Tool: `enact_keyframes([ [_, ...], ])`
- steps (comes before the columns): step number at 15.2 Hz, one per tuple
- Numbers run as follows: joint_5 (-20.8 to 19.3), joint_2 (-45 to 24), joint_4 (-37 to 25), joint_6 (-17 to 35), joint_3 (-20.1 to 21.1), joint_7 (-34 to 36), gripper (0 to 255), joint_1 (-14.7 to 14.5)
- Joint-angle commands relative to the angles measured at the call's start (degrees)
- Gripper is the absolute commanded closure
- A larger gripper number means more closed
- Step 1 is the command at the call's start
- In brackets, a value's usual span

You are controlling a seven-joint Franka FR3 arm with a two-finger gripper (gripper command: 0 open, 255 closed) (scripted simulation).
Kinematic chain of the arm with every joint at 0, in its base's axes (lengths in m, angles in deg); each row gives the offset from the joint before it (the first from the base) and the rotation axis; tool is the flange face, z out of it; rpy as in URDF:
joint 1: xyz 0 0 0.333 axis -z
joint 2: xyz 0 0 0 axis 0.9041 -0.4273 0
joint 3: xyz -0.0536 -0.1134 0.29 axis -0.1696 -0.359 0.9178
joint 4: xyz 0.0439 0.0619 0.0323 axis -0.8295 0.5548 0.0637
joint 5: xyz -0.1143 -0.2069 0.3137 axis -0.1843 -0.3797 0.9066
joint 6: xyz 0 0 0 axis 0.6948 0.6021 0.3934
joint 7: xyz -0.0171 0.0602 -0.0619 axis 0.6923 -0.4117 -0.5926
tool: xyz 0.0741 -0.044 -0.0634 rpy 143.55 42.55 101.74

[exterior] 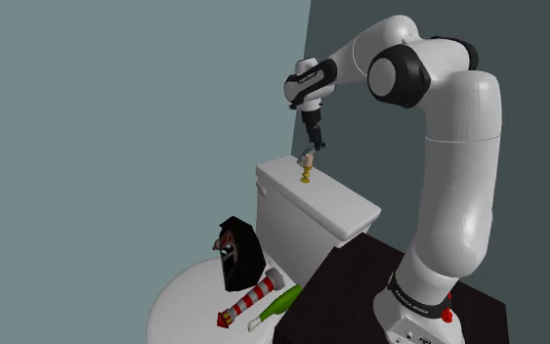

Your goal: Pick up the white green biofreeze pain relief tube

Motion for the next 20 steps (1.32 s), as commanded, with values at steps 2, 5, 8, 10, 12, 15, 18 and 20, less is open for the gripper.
enact_keyframes([
  [2, 1.02, -7.77, -7.92, -0.58, 0.89, -5.04, 0, 2.28],
  [5, 1.59, -15.58, -16.85, -1.84, 2.04, -9.30, 0, 4.70],
  [8, 1.78, -18.30, -18.82, -1.15, 2.53, -10.16, 0, 5.44],
  [10, 1.91, -18.87, -18.17, 0.03, 2.66, -9.96, 0, 5.49],
  [12, 2.05, -19.51, -17.64, 1.16, 2.80, -9.77, 0, 5.56],
  [15, 2.16, -20.03, -17.25, 2.04, 2.90, -9.63, 0, 5.62],
  [18, 2.13, -19.92, -17.02, 2.15, 2.89, -9.61, 255, 5.57],
  [20, 2.12, -19.87, -16.98, 2.14, 2.88, -9.61, 255, 5.56],
])
